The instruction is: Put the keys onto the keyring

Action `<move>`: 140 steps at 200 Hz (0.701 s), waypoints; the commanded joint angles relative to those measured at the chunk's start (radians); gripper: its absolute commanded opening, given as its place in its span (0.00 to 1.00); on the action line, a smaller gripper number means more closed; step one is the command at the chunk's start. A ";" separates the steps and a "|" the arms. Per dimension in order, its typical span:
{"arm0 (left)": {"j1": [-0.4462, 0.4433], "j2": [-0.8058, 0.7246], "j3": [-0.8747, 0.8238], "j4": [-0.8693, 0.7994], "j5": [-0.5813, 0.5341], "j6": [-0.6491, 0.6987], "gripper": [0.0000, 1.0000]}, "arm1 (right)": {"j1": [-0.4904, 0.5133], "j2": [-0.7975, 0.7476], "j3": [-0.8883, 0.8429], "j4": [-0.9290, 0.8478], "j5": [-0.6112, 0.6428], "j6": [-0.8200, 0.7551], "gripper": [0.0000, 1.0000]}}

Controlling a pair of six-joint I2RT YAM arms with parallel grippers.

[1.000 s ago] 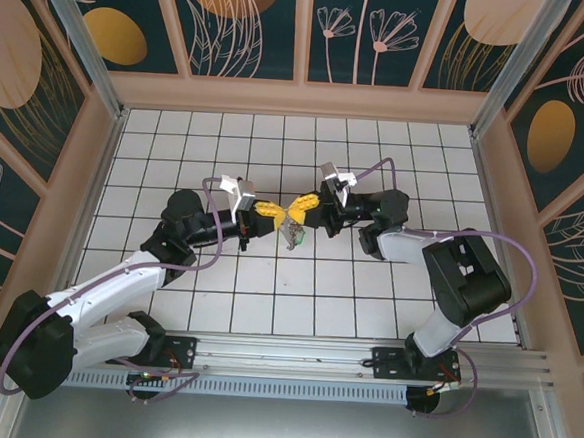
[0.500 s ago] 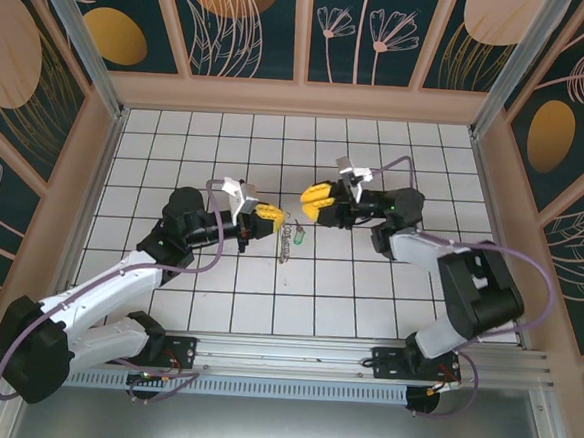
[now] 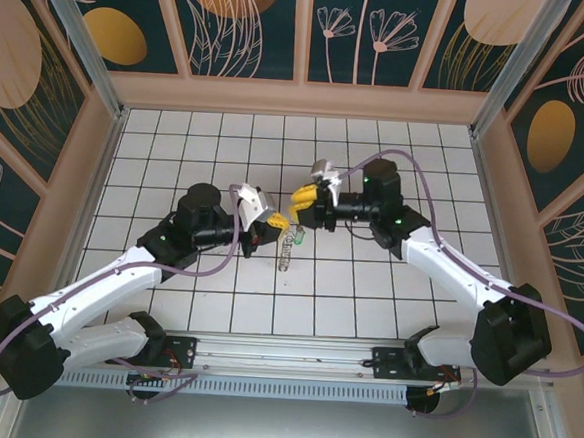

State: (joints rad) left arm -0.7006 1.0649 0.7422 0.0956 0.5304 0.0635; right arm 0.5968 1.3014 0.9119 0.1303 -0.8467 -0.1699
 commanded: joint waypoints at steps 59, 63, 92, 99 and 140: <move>-0.047 0.015 0.068 -0.155 -0.088 0.088 0.00 | 0.072 -0.134 -0.015 -0.273 0.132 -0.157 0.27; -0.047 0.015 0.070 -0.159 -0.087 0.089 0.00 | 0.074 -0.135 -0.015 -0.280 0.132 -0.161 0.27; -0.051 0.003 0.075 -0.178 -0.073 0.095 0.00 | 0.092 -0.142 -0.014 -0.316 0.152 -0.183 0.29; -0.051 0.003 0.077 -0.182 -0.067 0.096 0.00 | 0.093 -0.142 -0.013 -0.316 0.148 -0.186 0.30; -0.054 0.007 0.084 -0.195 -0.040 0.103 0.00 | 0.097 -0.142 -0.011 -0.331 0.110 -0.201 0.31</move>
State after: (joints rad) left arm -0.7467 1.0782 0.7830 -0.0906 0.4629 0.1459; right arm 0.6827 1.1782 0.9081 -0.1749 -0.7109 -0.3412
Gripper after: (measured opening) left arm 0.037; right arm 0.310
